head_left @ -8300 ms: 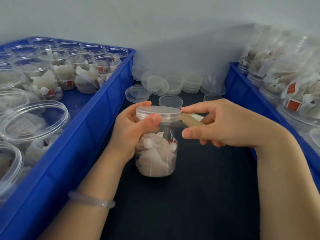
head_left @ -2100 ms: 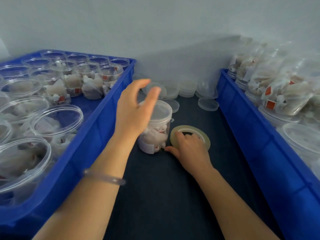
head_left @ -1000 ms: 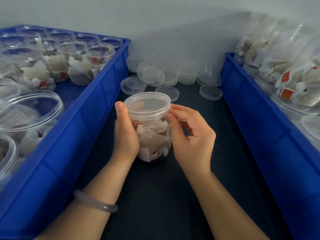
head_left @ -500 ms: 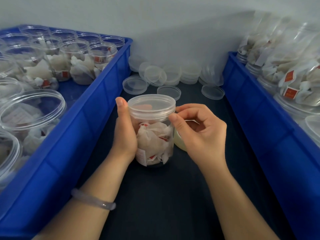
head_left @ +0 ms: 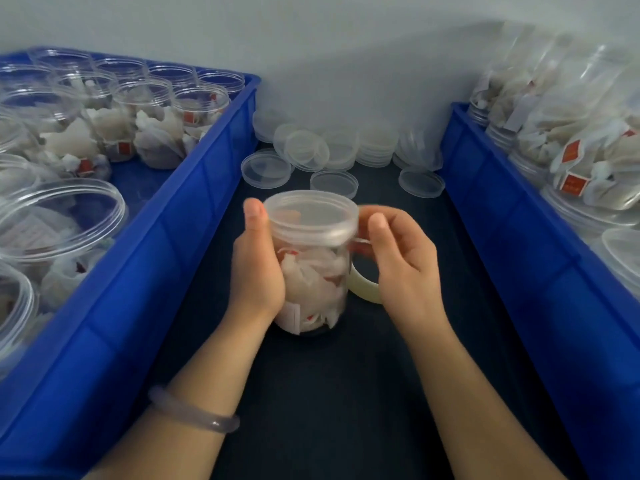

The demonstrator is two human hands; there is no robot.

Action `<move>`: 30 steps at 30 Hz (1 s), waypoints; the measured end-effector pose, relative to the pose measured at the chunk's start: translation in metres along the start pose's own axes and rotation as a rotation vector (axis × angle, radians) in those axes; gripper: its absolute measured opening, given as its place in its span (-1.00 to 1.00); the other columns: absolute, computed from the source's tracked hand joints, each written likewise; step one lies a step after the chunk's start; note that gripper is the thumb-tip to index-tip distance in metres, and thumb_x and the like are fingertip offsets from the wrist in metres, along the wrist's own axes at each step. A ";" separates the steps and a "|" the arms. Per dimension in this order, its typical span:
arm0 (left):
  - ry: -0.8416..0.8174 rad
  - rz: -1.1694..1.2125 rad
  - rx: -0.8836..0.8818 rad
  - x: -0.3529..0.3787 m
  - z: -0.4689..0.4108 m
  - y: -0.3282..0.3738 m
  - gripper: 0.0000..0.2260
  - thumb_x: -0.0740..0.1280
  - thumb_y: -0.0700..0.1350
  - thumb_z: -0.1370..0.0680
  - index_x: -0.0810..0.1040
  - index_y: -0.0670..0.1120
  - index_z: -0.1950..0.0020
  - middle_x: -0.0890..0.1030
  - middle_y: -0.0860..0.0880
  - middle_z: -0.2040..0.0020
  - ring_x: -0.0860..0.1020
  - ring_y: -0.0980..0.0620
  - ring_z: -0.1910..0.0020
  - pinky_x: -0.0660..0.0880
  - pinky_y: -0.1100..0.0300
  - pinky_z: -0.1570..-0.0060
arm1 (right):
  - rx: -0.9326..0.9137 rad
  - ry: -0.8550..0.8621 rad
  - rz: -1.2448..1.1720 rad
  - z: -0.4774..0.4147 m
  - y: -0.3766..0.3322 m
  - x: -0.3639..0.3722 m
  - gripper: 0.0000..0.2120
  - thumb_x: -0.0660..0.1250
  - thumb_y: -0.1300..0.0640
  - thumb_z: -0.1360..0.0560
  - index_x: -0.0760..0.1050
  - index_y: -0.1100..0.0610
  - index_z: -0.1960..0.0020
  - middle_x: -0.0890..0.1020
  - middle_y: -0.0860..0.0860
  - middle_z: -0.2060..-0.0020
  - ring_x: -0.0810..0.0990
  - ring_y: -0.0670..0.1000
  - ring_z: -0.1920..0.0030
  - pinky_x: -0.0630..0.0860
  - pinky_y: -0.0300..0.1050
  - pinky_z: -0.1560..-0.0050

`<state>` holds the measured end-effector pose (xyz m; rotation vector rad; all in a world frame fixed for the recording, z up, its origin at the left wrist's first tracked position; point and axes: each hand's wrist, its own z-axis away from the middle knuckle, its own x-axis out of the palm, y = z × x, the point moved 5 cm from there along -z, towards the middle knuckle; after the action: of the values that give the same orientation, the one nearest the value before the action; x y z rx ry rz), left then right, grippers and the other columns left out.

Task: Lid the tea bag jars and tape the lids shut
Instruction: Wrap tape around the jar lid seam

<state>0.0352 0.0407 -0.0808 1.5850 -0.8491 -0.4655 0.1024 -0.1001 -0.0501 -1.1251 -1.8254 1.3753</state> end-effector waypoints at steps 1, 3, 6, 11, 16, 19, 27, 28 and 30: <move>0.023 0.006 -0.015 -0.001 0.000 0.000 -0.33 -0.07 0.50 -0.34 0.66 0.14 0.04 0.69 0.07 0.03 0.63 0.13 -0.05 0.49 0.12 -0.10 | -0.007 -0.038 -0.002 0.002 0.000 0.003 -0.68 0.32 0.03 -0.51 0.51 0.18 -0.19 0.65 -0.04 -0.03 0.62 -0.13 -0.05 0.55 -0.24 -0.04; -0.004 0.006 -0.015 0.000 -0.001 0.002 -0.36 -0.08 0.48 -0.36 0.67 0.16 0.06 0.70 0.09 0.04 0.63 0.17 -0.03 0.50 0.28 0.00 | 0.009 -0.084 0.016 0.004 0.001 0.008 -0.30 0.42 -0.15 -0.26 0.41 0.08 -0.33 0.59 -0.08 -0.17 0.56 -0.15 -0.19 0.52 -0.23 -0.12; -0.077 0.025 -0.004 0.003 0.003 0.002 -0.32 -0.07 0.44 -0.41 0.65 0.04 -0.04 0.69 0.02 0.00 0.63 0.09 -0.07 0.48 0.14 -0.10 | 0.002 -0.112 0.071 0.004 -0.001 0.013 -0.17 0.51 -0.19 -0.11 0.44 0.03 -0.32 0.56 -0.03 -0.25 0.53 -0.07 -0.26 0.51 0.00 -0.23; -0.095 0.059 -0.005 0.004 0.003 0.001 -0.28 -0.06 0.43 -0.41 0.63 -0.05 -0.09 0.69 -0.05 -0.02 0.62 0.01 -0.10 0.45 -0.06 -0.22 | -0.056 -0.120 -0.091 0.001 -0.001 0.007 -0.49 0.56 0.05 -0.23 0.50 -0.08 -0.14 0.65 -0.10 -0.11 0.60 -0.09 -0.18 0.55 -0.16 -0.14; -0.108 0.092 -0.003 0.001 0.002 -0.002 -0.24 -0.10 0.42 -0.42 0.60 -0.10 -0.14 0.68 -0.08 -0.05 0.61 -0.02 -0.13 0.47 -0.04 -0.22 | -0.023 -0.188 -0.217 -0.003 0.004 0.003 -0.68 0.39 0.17 -0.37 0.57 0.01 -0.12 0.64 -0.12 -0.11 0.61 -0.10 -0.16 0.54 -0.28 -0.05; -0.129 0.127 0.025 0.003 0.004 -0.001 -0.26 -0.13 0.35 -0.48 0.60 -0.17 -0.12 0.68 -0.12 -0.03 0.61 -0.03 -0.11 0.52 0.12 -0.12 | -0.006 -0.097 -0.201 -0.005 0.007 -0.007 -0.77 0.33 0.25 -0.45 0.60 0.10 -0.08 0.69 -0.04 -0.03 0.64 -0.01 -0.12 0.57 -0.11 -0.11; -0.176 -0.001 -0.002 0.014 0.014 0.006 -0.40 0.08 0.28 -0.39 0.56 -0.13 -0.14 0.64 -0.11 -0.07 0.59 0.02 -0.10 0.50 0.06 -0.16 | 0.120 0.033 -0.127 -0.001 -0.008 0.020 -0.48 0.06 -0.43 -0.34 0.61 -0.12 0.07 0.67 -0.11 0.01 0.61 -0.25 -0.01 0.48 -0.37 -0.06; -0.194 0.015 0.017 0.015 0.016 0.009 -0.40 0.10 0.27 -0.41 0.55 -0.14 -0.17 0.63 -0.12 -0.10 0.58 0.00 -0.13 0.49 0.01 -0.19 | 0.083 0.101 -0.081 0.000 -0.008 0.021 -0.44 0.05 -0.42 -0.38 0.61 -0.04 0.08 0.66 -0.04 0.05 0.62 -0.23 0.07 0.48 -0.44 0.04; -0.158 0.019 0.070 0.014 0.017 0.015 -0.39 0.11 0.27 -0.43 0.53 -0.15 -0.21 0.61 -0.14 -0.13 0.57 -0.03 -0.16 0.48 -0.04 -0.20 | 0.056 0.195 -0.064 0.001 -0.009 0.021 -0.48 0.04 -0.30 -0.47 0.63 0.01 0.02 0.68 0.02 0.11 0.63 -0.16 0.07 0.51 -0.41 0.04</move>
<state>0.0282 0.0183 -0.0671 1.6184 -1.0091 -0.5578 0.0888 -0.0830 -0.0428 -1.1203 -1.6602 1.2275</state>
